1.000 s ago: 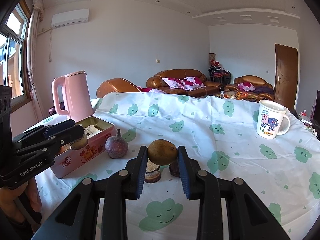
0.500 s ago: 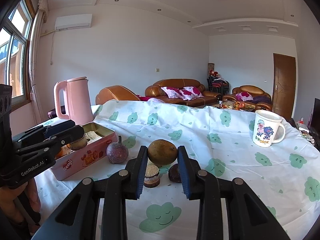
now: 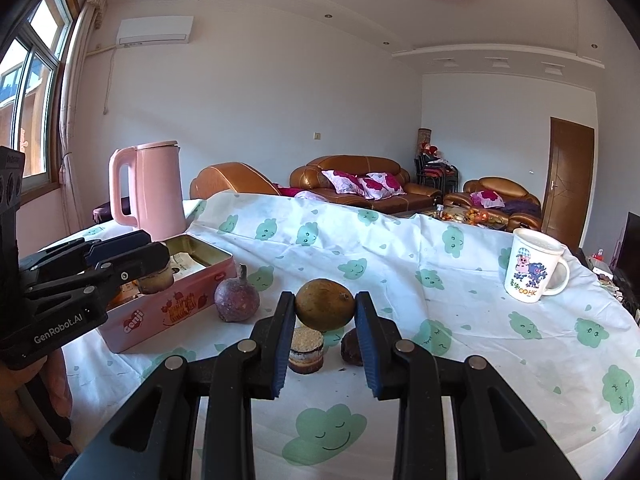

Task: Organize fruits
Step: 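Lift the jar and brown fruit and carry both over the tin box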

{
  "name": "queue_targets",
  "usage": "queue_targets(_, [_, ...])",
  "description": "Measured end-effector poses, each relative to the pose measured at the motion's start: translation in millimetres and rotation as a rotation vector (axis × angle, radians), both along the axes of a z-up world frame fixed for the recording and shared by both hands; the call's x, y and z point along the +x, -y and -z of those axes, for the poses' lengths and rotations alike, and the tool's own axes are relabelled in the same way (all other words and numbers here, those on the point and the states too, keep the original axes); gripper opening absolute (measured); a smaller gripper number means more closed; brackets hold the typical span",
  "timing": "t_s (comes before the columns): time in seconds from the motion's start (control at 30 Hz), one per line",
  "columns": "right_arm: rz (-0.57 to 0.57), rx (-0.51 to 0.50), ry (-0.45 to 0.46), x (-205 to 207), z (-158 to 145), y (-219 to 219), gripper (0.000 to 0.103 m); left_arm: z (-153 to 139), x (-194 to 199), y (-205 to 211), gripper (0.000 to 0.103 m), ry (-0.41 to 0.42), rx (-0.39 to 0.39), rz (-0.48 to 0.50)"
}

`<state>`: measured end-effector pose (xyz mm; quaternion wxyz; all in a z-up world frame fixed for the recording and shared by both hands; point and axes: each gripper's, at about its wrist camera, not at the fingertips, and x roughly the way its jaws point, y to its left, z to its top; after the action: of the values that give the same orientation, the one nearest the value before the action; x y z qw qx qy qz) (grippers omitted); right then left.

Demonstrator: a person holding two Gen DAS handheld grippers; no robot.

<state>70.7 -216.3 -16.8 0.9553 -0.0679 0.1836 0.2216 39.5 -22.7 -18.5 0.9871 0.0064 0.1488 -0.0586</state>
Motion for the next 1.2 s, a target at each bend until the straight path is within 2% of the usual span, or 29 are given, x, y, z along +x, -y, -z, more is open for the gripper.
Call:
queue_targets(0.4, [-0.167,-0.043,-0.018,7,-18,-74,0.032,-2,5,-81,0.035,-0.047,-0.072,-0.153])
queue_targets(0.67, [-0.258,-0.073,-0.052,12,-15,-128,0.032,4,8,-128,0.035,-0.092,-0.111,-0.239])
queue_targets(1.0, [-0.361,-0.114,-0.148,19,8,-187,0.032,15,19,-153,0.035,-0.168,-0.154,-0.236])
queue_targets(1.2, [-0.390,-0.170,-0.192,25,25,-215,0.032,19,29,-162,0.035,-0.213,-0.153,-0.230])
